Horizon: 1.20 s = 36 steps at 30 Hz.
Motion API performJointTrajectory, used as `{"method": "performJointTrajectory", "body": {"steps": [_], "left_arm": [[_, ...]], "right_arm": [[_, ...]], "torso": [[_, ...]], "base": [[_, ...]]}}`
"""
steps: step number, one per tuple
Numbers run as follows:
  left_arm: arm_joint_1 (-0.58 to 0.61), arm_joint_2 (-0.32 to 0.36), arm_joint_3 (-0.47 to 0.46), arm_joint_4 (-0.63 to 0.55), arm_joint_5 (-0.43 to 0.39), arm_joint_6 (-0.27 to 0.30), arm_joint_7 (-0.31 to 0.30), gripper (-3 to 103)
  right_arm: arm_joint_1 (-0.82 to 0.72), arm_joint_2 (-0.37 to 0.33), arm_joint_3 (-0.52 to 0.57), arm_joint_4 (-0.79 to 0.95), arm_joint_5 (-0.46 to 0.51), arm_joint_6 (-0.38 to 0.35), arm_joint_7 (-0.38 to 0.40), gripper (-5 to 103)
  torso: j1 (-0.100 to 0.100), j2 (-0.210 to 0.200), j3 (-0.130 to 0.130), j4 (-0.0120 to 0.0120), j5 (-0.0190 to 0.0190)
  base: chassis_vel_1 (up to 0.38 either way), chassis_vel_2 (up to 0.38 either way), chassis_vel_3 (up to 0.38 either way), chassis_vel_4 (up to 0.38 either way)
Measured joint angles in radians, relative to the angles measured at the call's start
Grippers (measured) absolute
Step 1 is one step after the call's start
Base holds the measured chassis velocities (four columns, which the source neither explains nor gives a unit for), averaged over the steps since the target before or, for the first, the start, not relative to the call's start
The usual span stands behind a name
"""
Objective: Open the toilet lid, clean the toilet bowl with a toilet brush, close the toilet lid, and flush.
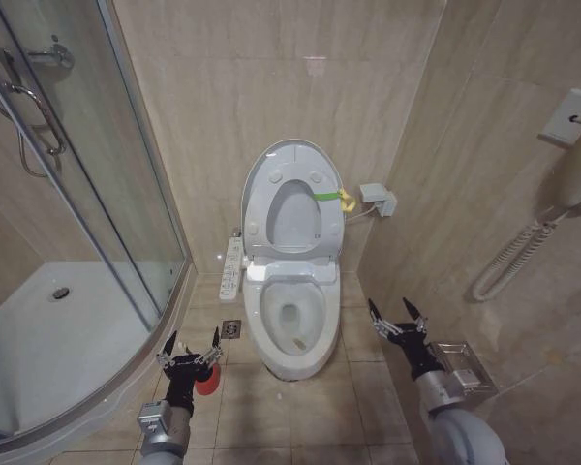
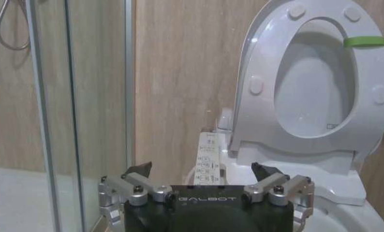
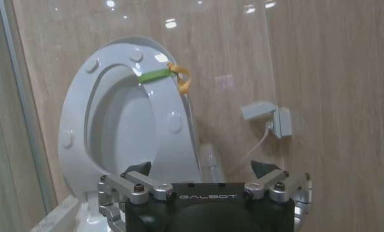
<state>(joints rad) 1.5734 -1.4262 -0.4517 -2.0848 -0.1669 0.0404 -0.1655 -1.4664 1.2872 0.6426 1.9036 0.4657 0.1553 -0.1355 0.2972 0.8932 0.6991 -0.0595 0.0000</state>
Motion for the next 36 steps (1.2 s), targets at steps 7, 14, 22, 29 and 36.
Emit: {"method": "performJointTrajectory", "body": {"steps": [7,14,22,29,36], "left_arm": [[0.000,0.000,0.000,0.000,0.000,0.000,0.000,100],[0.000,0.000,0.000,0.000,0.000,0.000,0.000,100],[0.000,0.000,0.000,0.000,0.000,0.000,0.000,100],[0.000,0.000,0.000,0.000,0.000,0.000,0.000,100],[0.000,0.000,0.000,0.000,0.000,0.000,0.000,100]], "right_arm": [[-0.011,0.021,-0.004,-0.013,-0.018,0.010,-0.012,100],[-0.008,0.040,-0.002,0.001,-0.030,0.001,0.056,100],[-0.018,0.035,0.010,0.020,-0.041,-0.012,0.067,100],[-0.027,0.041,0.009,0.025,-0.037,-0.011,0.051,100],[-0.014,0.046,0.002,0.024,-0.027,-0.014,0.035,100]], "torso": [[0.000,0.000,0.000,0.0000,0.0000],[0.000,0.000,0.000,0.0000,-0.0001],[0.000,0.000,0.000,0.0000,-0.0001],[0.000,0.000,0.000,0.0000,0.0000],[0.000,0.000,0.000,0.0000,-0.0001]], "base": [[0.000,0.000,0.000,0.000],[0.000,0.000,0.000,0.000],[0.000,0.000,0.000,0.000],[0.000,0.000,0.000,0.000],[0.000,0.000,0.000,0.000]]}}
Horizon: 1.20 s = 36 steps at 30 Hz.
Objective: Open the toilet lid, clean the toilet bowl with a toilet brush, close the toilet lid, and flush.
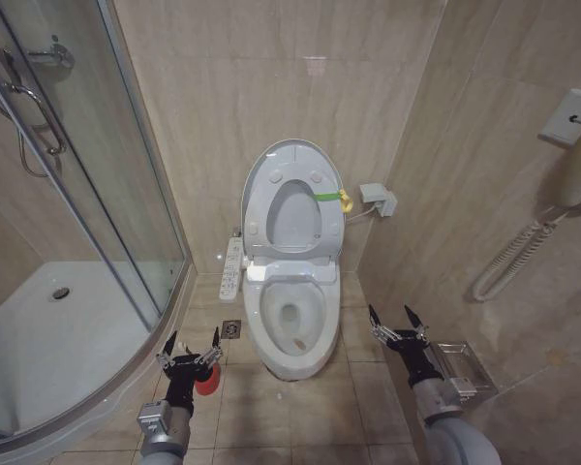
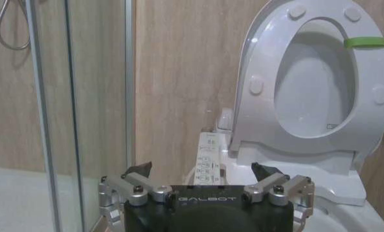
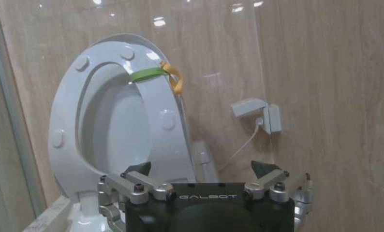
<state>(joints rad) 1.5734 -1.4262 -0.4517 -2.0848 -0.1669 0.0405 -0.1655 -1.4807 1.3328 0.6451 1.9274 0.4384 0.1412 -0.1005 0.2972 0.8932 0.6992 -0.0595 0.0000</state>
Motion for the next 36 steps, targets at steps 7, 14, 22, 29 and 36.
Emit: {"method": "performJointTrajectory", "body": {"steps": [7,14,22,29,36], "left_arm": [[0.000,0.000,0.000,0.000,0.000,0.000,0.000,100],[0.000,0.000,0.000,0.000,0.000,0.000,0.000,100],[0.000,0.000,0.000,0.000,0.000,0.000,0.000,100],[0.000,0.000,0.000,0.000,0.000,0.000,0.000,100],[0.000,0.000,0.000,0.000,0.000,0.000,0.000,100]], "right_arm": [[0.008,0.000,0.002,-0.007,0.011,0.001,-0.013,100],[0.008,-0.001,0.007,-0.010,0.022,0.002,-0.028,100],[0.007,-0.001,0.008,-0.010,0.021,-0.001,-0.027,100],[0.007,-0.001,0.008,-0.010,0.021,-0.001,-0.027,100],[0.007,-0.001,0.008,-0.010,0.021,-0.002,-0.027,100]], "torso": [[0.000,0.000,0.000,0.0000,0.0000],[0.000,0.000,0.000,0.0000,0.0000],[0.000,0.000,0.000,0.0000,0.0000],[0.000,0.000,0.000,0.0000,0.0000],[0.000,0.000,0.000,0.0000,0.0000]], "base": [[0.000,0.000,0.000,0.000],[0.000,0.000,0.000,0.000],[0.000,0.000,0.000,0.000],[0.000,0.000,0.000,0.000],[0.000,0.000,0.000,0.000]]}}
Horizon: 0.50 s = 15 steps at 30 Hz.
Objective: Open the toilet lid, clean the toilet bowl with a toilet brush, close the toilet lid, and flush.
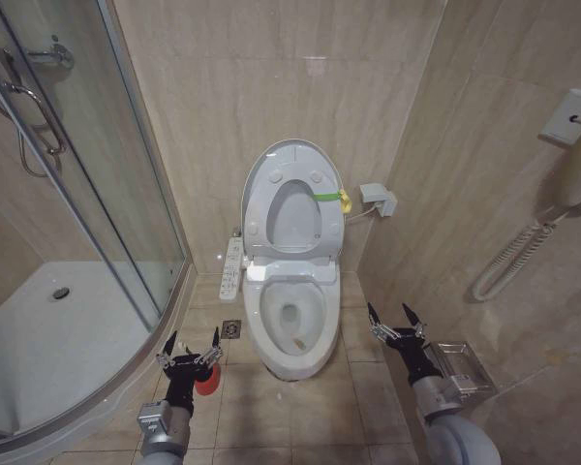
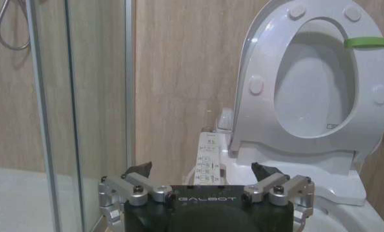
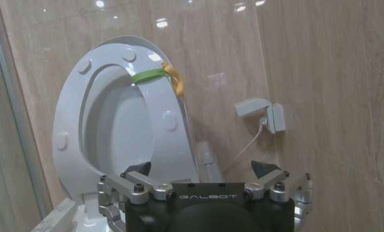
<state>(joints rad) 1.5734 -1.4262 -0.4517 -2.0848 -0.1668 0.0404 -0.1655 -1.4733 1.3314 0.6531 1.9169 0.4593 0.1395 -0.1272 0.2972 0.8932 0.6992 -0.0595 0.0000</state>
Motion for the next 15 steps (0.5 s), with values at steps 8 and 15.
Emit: {"method": "performJointTrajectory", "body": {"steps": [8,15], "left_arm": [[0.000,0.000,0.000,0.000,0.000,0.000,0.000,100],[0.000,0.000,0.000,0.000,0.000,0.000,0.000,100]], "right_arm": [[0.000,0.000,0.000,0.000,0.000,-0.001,0.000,100],[0.000,0.000,0.000,0.000,0.000,-0.001,0.001,100]], "torso": [[0.000,0.000,0.000,0.0000,0.0000],[0.000,0.000,0.000,0.0000,0.0000]], "base": [[0.000,0.000,0.000,0.000],[0.000,0.000,0.000,0.000]]}}
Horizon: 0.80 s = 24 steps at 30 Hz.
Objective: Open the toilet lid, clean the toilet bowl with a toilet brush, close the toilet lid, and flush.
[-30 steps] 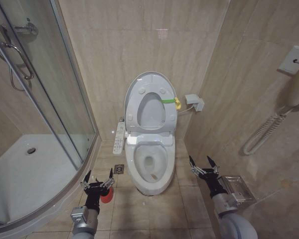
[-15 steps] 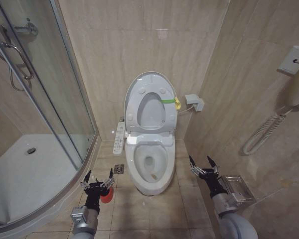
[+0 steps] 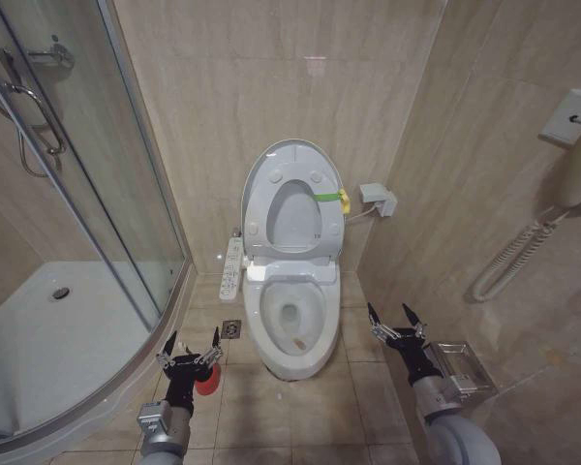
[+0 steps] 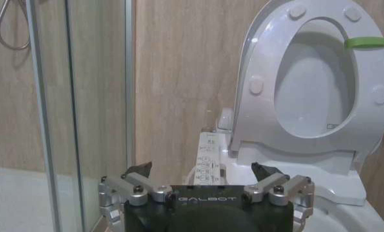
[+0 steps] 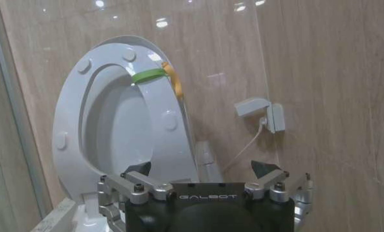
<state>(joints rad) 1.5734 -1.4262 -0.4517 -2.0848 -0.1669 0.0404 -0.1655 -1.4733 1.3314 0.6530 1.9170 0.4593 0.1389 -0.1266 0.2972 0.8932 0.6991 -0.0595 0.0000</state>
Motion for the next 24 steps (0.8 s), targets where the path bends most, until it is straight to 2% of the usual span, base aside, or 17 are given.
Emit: {"method": "performJointTrajectory", "body": {"steps": [24], "left_arm": [[0.000,0.000,0.000,0.000,0.000,0.000,0.000,100]], "right_arm": [[0.000,0.000,0.000,0.000,0.000,0.000,0.000,100]], "torso": [[0.000,0.000,0.000,0.0000,0.0000]], "base": [[0.000,0.000,0.000,0.000]]}}
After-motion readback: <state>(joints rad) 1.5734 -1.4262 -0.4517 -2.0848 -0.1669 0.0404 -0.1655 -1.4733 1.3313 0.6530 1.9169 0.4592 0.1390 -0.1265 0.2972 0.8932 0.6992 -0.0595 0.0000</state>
